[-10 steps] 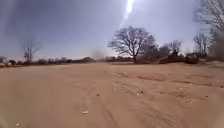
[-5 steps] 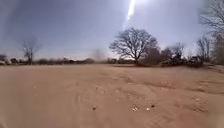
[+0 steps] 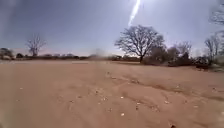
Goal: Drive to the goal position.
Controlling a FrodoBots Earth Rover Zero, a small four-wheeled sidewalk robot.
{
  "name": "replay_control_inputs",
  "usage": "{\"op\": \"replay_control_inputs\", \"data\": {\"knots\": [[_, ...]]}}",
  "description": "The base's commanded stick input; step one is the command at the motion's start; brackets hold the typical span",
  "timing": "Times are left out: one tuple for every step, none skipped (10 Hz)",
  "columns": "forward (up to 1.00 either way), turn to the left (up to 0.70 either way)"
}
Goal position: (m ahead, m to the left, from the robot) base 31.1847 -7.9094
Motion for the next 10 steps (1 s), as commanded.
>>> {"op": "replay_control_inputs", "data": {"knots": [[1.0,0.0],[1.0,0.0],[1.0,0.0],[1.0,0.0],[1.0,0.0],[1.0,0.0],[1.0,0.0],[1.0,0.0],[1.0,-0.04],[1.0,-0.16]]}}
